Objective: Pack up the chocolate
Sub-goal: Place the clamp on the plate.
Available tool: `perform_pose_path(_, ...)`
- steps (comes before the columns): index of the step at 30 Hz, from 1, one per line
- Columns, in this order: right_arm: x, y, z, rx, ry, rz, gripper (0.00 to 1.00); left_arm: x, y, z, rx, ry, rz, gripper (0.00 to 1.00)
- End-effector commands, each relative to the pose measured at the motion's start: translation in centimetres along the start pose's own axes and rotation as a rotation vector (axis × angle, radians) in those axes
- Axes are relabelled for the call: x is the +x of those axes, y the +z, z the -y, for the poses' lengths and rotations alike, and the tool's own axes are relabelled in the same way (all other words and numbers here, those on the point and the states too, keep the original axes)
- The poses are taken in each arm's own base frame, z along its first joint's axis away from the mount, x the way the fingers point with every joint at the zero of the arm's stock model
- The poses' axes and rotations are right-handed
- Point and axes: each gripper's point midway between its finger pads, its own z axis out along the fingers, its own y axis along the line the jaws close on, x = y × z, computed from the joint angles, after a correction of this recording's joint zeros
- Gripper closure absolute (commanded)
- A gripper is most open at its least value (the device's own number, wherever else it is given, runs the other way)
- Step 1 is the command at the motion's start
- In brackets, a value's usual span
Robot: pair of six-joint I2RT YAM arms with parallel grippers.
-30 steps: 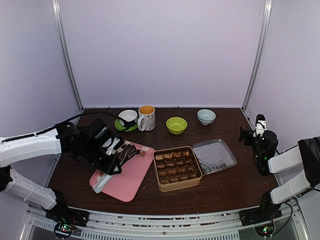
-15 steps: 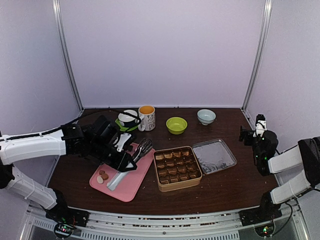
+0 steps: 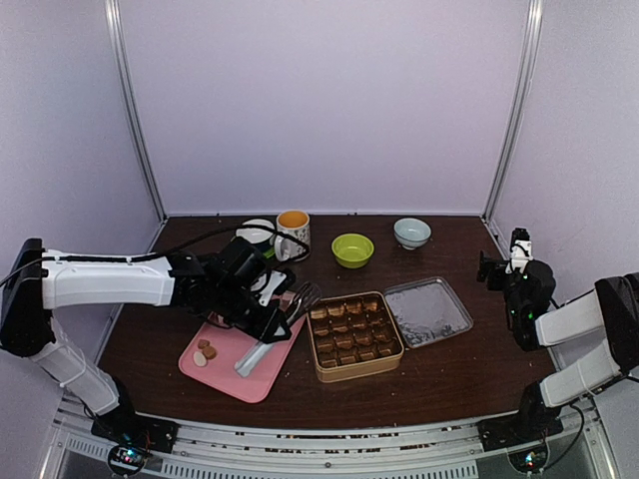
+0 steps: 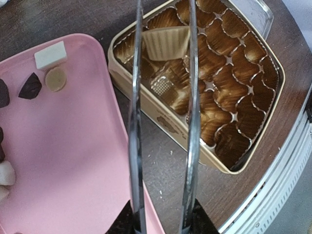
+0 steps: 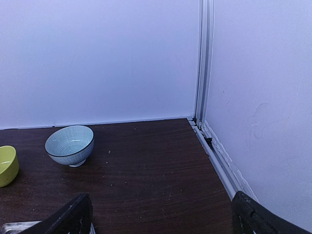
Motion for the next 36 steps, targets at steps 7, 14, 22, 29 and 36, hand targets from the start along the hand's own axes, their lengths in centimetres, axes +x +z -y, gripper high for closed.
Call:
perform_pose_path(7, -0.9, 0.2, 0.1, 0.001, 0.007, 0.030, 0.00, -3.3, 1.5, -0.1, -0.049, 0.053, 0.066, 0.73)
perform_pose_path(14, -0.9, 0.2, 0.0, -0.001, 0.008, 0.030, 0.00, -2.8, 2.1, -0.7, -0.074, 0.054, 0.042, 0.72)
perform_pose_path(22, -0.9, 0.2, 0.1, 0.001, 0.007, 0.030, 0.00, -2.4, 2.5, -0.8, -0.069, 0.049, 0.024, 0.71)
perform_pose_path(29, -0.9, 0.2, 0.1, 0.000, 0.008, 0.031, 0.00, -2.2, 2.8, -0.9, -0.072, 0.041, 0.015, 0.67)
perform_pose_path(36, -0.9, 0.2, 0.1, 0.001, 0.008, 0.031, 0.00, -2.1, 3.1, -0.6, -0.054, 0.043, 0.007, 0.65)
